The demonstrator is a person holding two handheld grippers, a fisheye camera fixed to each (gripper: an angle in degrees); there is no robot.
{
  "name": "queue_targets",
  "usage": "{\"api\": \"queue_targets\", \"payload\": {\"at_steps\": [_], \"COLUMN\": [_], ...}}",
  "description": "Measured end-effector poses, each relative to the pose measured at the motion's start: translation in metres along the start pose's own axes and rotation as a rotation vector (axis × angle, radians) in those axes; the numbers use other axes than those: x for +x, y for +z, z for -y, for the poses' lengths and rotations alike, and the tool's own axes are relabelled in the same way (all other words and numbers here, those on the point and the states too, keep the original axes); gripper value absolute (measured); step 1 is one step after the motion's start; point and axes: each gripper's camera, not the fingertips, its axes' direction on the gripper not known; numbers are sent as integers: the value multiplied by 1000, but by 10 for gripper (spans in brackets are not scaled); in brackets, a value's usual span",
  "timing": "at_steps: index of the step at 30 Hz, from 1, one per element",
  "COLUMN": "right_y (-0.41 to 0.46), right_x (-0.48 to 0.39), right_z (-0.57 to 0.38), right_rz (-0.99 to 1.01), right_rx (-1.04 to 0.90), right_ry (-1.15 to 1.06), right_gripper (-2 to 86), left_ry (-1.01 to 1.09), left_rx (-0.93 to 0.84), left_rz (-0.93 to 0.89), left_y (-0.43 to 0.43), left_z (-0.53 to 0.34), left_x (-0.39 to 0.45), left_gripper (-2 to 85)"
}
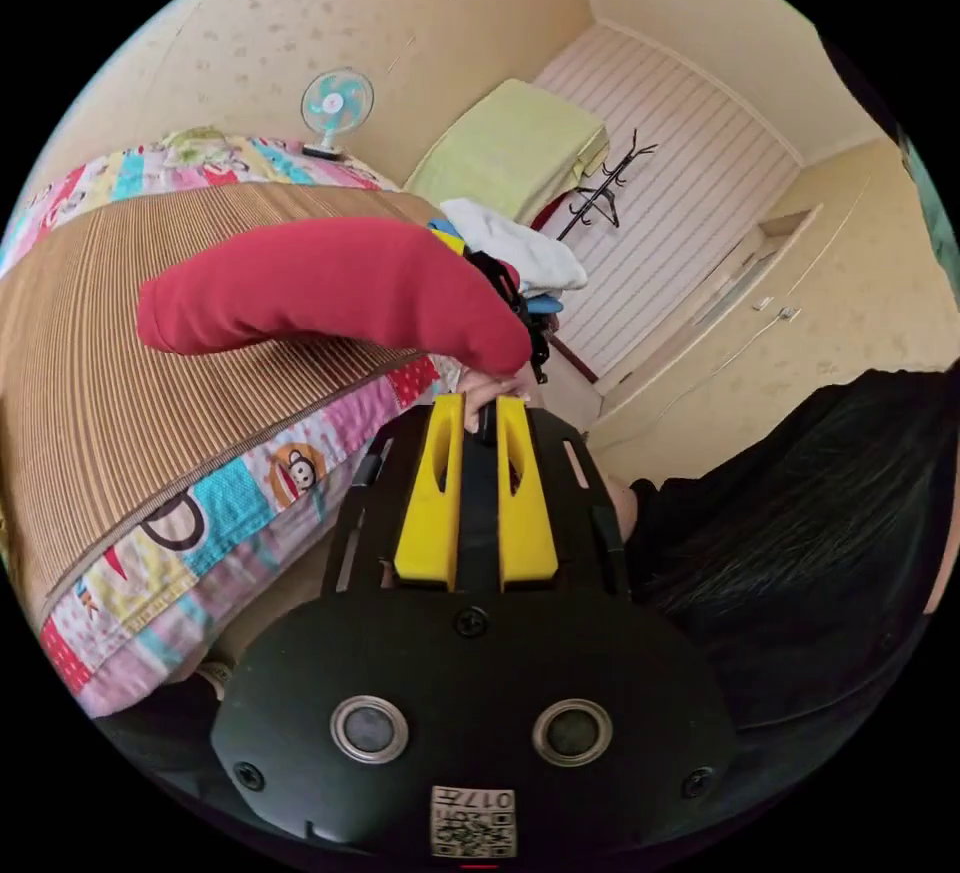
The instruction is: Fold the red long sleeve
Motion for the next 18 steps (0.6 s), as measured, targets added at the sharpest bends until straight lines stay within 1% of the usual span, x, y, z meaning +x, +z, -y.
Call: {"api": "queue_targets", "payload": {"at_steps": [2, 3, 4, 5, 7, 9, 11, 12, 14, 15, 17, 18], "right_y": [-19, -25, -36, -47, -68, -98, -144, -156, -209, -223, -268, -276], "right_x": [-45, -59, -88, -118, -150, -163, -163, -159, -136, -129, -111, -113], "right_z": [63, 80, 111, 137, 172, 199, 210, 210, 195, 187, 144, 131], "right_rz": [3, -7, -44, -100, -192, -282, -461, -507, -726, -778, -1031, -1054], "right_rx": [29, 38, 49, 43, 27, 76, 176, 190, 258, 283, 359, 379], "right_ry": [-169, -207, -290, -389, -468, -414, -323, -297, -124, -65, 107, 105], "right_gripper": [174, 171, 165, 159, 150, 141, 127, 124, 108, 104, 87, 85], "left_ry": [95, 98, 81, 51, 3, -75, -186, -212, -280, -289, -319, -328], "left_rx": [70, 74, 72, 54, 14, -17, -36, -40, -51, -51, -37, -32], "left_rz": [123, 145, 168, 149, 70, 6, -20, -20, -22, -22, -7, -1], "left_y": [-14, -14, -12, -8, 2, 12, 23, 26, 30, 30, 27, 25], "left_z": [-3, -4, -5, -6, -7, -11, -20, -22, -24, -24, -23, -23], "left_x": [14, 14, 11, 3, -11, -29, -52, -58, -77, -81, -96, -100], "left_gripper": [66, 67, 69, 71, 78, 86, 105, 110, 118, 119, 121, 121]}}
